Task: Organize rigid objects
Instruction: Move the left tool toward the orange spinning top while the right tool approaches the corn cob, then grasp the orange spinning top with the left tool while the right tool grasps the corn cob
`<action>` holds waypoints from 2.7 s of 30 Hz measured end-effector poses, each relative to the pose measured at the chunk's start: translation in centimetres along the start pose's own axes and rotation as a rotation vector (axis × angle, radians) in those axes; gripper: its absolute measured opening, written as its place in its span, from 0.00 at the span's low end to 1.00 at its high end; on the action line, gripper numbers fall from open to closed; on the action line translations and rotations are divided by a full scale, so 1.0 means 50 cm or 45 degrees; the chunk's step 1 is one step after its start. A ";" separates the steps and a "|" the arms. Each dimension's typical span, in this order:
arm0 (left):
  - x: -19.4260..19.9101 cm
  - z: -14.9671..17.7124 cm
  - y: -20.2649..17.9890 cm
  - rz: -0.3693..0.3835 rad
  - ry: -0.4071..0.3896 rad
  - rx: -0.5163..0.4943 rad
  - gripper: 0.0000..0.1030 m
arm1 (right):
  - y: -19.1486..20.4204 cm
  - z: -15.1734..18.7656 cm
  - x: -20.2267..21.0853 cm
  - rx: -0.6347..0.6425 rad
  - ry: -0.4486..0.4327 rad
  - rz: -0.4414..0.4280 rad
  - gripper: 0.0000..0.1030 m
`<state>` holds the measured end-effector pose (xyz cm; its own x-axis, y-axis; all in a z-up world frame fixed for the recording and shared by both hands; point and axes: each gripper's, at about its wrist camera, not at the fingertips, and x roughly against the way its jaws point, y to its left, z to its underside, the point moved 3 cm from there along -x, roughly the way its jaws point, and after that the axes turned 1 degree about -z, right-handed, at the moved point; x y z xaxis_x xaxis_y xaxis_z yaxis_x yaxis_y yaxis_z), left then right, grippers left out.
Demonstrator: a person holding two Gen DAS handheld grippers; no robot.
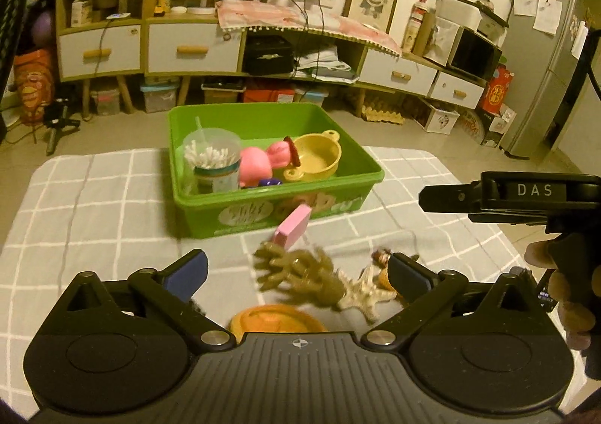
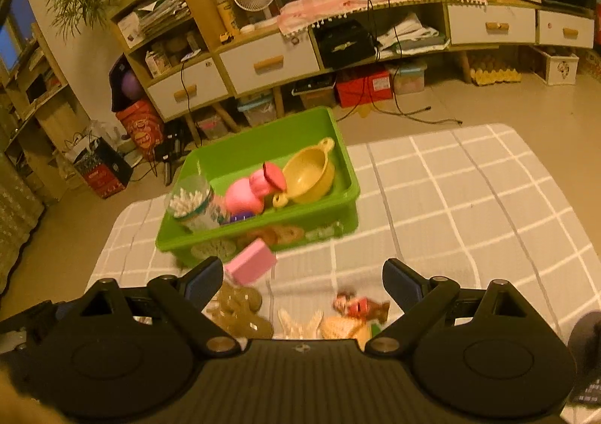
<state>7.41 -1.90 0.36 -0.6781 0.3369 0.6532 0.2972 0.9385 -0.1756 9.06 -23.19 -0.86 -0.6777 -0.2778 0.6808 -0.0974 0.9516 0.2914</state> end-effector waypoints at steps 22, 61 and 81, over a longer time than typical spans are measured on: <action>0.016 0.147 0.019 0.012 -0.027 -0.141 0.98 | -0.019 0.138 -0.032 0.229 0.182 -0.011 0.78; -0.107 0.193 -0.009 -0.043 0.020 -0.227 0.98 | -0.026 0.203 -0.123 0.404 0.205 0.096 0.88; -0.083 0.158 -0.007 -0.024 -0.090 -0.167 0.85 | -0.060 0.152 -0.114 0.236 0.110 0.057 0.52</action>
<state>4.80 -3.05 -8.13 -0.7288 0.3281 0.6010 0.3660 0.9285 -0.0630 7.68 -23.46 -10.72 -0.6199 -0.2373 0.7480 -0.2065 0.9689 0.1362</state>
